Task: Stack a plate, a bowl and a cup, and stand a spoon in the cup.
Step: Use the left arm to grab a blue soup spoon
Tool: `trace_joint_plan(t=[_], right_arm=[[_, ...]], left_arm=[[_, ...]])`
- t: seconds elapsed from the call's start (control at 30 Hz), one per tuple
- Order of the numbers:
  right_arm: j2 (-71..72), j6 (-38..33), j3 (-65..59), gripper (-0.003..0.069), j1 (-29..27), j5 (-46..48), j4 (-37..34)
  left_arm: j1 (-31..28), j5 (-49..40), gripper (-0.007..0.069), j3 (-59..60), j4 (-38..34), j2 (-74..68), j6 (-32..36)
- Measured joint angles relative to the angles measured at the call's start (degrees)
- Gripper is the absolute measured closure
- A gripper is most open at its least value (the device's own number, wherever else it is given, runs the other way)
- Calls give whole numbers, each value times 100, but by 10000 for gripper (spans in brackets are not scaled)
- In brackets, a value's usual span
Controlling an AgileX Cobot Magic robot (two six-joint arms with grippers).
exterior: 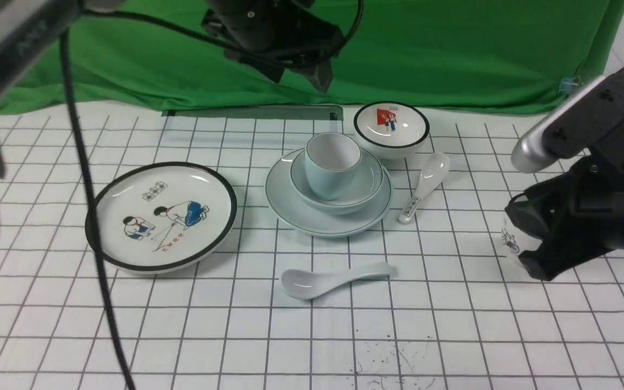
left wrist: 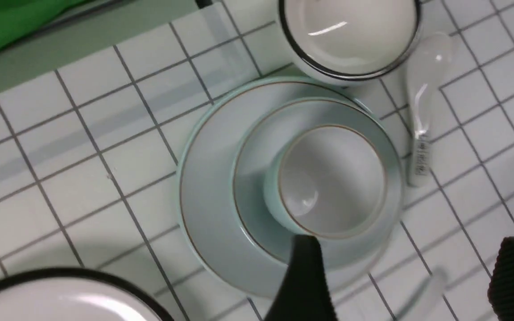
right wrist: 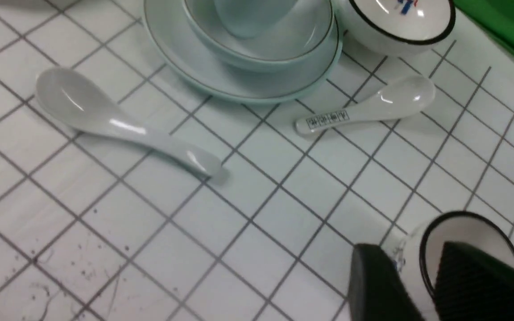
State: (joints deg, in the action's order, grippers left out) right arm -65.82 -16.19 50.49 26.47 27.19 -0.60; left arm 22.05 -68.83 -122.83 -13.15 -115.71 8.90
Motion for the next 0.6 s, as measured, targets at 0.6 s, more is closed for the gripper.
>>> trace_joint_plan(t=[0.6], right_arm=[[-24, 143, 101, 505, 18, 963, 60]], left_arm=[[1664, 823, 285, 2337, 662, -614, 1676]])
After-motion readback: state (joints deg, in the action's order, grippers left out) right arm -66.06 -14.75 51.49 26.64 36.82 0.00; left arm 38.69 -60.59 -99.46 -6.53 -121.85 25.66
